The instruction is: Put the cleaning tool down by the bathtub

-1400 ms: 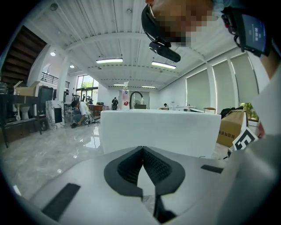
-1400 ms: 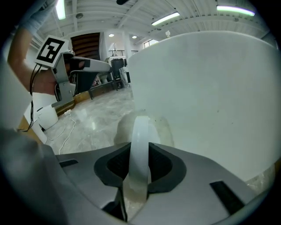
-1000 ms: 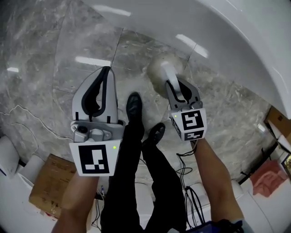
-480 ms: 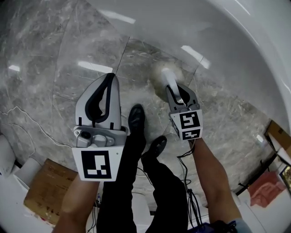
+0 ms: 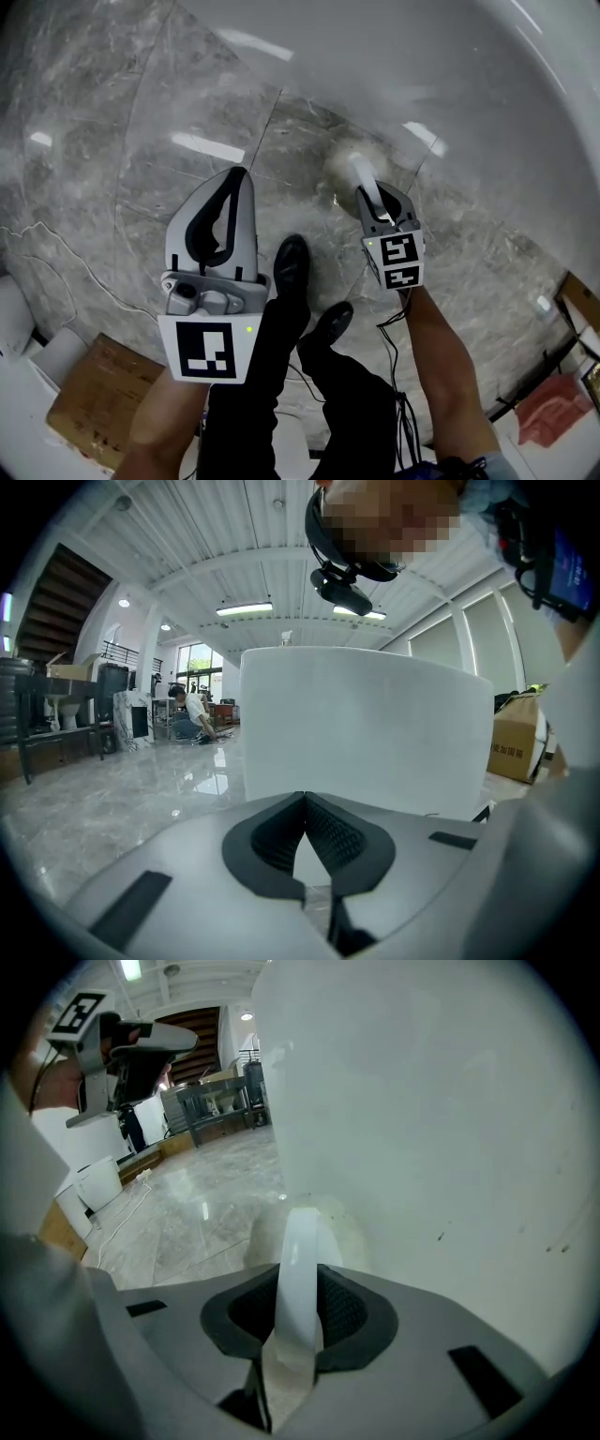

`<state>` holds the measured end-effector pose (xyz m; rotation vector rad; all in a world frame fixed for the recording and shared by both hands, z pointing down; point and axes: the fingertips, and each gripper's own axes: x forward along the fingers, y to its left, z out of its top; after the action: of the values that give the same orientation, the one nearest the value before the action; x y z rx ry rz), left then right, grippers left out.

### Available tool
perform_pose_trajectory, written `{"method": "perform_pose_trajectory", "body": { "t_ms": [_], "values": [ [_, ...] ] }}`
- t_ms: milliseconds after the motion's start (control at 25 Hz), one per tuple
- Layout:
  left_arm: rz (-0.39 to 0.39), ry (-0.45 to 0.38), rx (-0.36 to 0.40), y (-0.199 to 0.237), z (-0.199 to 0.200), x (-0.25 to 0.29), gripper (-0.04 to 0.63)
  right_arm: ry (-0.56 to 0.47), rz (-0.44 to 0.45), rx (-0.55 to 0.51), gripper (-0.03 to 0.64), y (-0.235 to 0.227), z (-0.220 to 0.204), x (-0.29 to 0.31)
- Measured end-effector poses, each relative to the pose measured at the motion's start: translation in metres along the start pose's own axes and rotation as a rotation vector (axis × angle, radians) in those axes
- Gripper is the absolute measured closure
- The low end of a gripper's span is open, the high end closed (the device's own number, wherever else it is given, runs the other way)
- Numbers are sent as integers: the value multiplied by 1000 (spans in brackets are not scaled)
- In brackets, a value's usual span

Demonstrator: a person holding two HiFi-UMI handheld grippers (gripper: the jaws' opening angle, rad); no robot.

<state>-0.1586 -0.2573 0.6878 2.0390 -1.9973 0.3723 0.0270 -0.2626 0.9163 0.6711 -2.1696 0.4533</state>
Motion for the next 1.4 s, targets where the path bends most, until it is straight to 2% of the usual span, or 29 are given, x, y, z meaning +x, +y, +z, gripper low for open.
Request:
{"method": "perform_pose_trajectory", "body": {
  "t_ms": [560, 800, 1400],
  "values": [
    [15, 10, 23, 9, -10, 2, 580, 12, -6, -9, 511, -5, -9, 30],
    [39, 0, 20, 16, -12, -1, 580, 3, -2, -15, 453, -5, -10, 34],
    [25, -21, 18, 1, 2, -5, 580, -34, -16, -8, 459, -6, 7, 19]
  ]
}}
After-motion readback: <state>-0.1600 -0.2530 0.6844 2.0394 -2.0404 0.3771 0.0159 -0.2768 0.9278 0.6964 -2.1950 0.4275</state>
